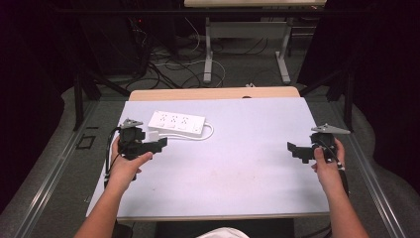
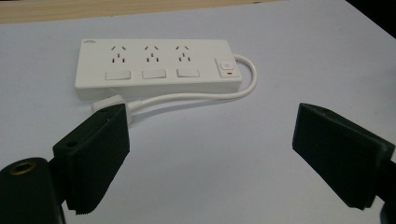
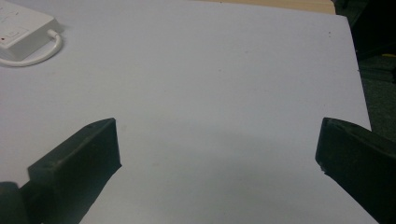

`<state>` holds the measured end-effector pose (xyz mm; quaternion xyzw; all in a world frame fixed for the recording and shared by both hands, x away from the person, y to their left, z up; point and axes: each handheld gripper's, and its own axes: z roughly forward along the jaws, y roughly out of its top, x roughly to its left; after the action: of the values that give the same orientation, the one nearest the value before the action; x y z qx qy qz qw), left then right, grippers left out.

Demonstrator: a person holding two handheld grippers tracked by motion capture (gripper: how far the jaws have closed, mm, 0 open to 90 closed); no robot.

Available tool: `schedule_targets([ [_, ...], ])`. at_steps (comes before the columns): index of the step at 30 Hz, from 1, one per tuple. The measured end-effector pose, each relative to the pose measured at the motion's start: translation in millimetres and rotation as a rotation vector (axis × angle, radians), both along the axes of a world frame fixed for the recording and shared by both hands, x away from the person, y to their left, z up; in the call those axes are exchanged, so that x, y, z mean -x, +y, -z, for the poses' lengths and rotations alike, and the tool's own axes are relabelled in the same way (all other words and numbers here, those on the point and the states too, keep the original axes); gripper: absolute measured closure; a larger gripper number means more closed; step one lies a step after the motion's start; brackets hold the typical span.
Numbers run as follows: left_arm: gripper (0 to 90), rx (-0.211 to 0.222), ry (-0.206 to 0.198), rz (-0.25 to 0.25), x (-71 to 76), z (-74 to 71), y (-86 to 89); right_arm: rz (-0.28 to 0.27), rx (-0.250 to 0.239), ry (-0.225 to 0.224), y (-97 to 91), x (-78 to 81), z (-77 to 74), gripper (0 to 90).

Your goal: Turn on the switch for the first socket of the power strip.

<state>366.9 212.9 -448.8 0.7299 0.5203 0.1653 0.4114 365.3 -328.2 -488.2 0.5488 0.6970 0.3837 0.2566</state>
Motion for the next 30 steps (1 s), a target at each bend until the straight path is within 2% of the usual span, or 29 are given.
schedule_targets([
  [12, 10.8, -0.005, -0.022, -0.045, 10.6, 10.1, 20.5, -0.006, -0.002, 0.004, -0.2, -0.3, 0.9, 0.0],
  [17, 10.7, -0.022, -0.007, -0.055, 13.1, 18.6, 27.8, 0.000, 0.001, -0.004, -0.2, -0.5, 1.5, 0.0],
  [22, 10.7, -0.036, -0.015, -0.074, 15.1, 27.3, 35.1, -0.006, -0.006, 0.004, -1.3, -0.2, 0.8, 0.0],
  [25, 10.7, -0.029, -0.024, -0.097, 15.2, 32.5, 40.2, -0.002, -0.011, 0.007, -1.2, 0.2, 0.6, 0.0],
  [30, 10.7, -0.040, -0.029, -0.123, 12.9, 41.6, 46.6, -0.004, -0.003, 0.005, -1.5, -0.3, 1.2, 0.0],
])
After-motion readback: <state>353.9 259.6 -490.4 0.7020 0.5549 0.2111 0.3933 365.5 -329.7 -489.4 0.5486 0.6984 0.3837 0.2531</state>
